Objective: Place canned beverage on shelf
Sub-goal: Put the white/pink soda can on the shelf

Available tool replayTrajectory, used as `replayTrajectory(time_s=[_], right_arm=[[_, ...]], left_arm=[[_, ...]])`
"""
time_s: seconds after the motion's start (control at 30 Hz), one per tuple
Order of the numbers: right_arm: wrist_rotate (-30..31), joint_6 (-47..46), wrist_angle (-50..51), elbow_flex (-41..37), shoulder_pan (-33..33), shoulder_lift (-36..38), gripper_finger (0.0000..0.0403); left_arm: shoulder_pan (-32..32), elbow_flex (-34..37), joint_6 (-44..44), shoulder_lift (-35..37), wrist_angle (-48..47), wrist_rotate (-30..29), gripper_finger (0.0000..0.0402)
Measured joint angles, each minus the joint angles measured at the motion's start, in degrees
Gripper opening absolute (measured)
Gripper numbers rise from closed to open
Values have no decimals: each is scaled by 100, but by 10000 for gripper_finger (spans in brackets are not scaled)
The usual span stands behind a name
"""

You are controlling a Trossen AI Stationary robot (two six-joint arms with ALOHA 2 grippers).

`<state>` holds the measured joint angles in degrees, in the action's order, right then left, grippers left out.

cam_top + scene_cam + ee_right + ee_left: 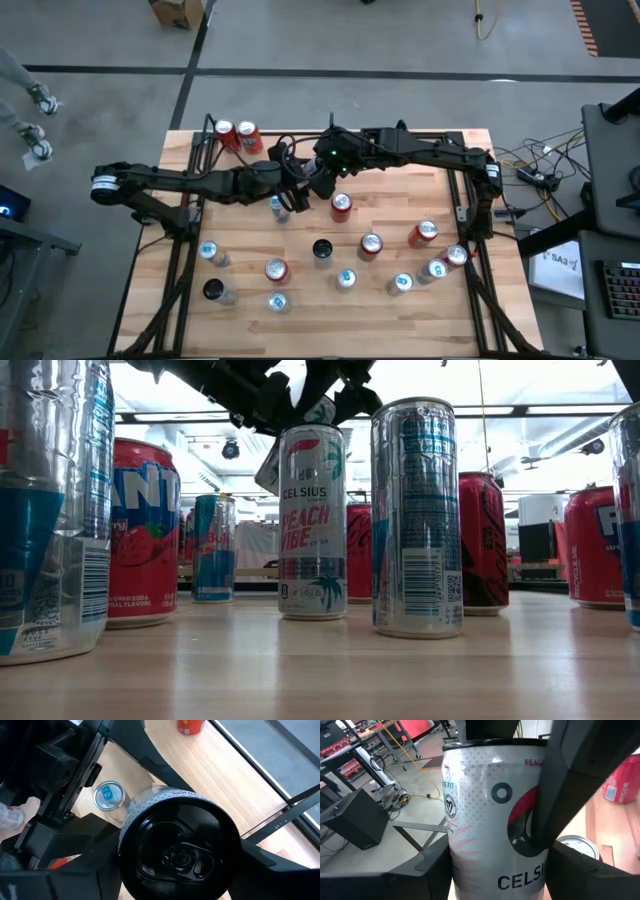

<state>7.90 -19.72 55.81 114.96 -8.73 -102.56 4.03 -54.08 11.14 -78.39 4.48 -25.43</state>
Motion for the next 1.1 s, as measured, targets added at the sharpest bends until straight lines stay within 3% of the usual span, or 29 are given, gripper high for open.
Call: replayTrajectory(time_s=[0.27,0.5,0.73,1.1], right_arm=[[24,304,-78,292,-4,46,338],[89,834,-123,600,-3,147,339],[114,1647,-704,466,-4,280,335],[-402,2515,-3157,-602,-2,282,334]], left_arm=[[41,226,33,0,407,94,225],[239,823,14,327,1104,45,225],[299,1696,123,1287,2009,52,225],[299,2641,572,2641,3035,40,225]])
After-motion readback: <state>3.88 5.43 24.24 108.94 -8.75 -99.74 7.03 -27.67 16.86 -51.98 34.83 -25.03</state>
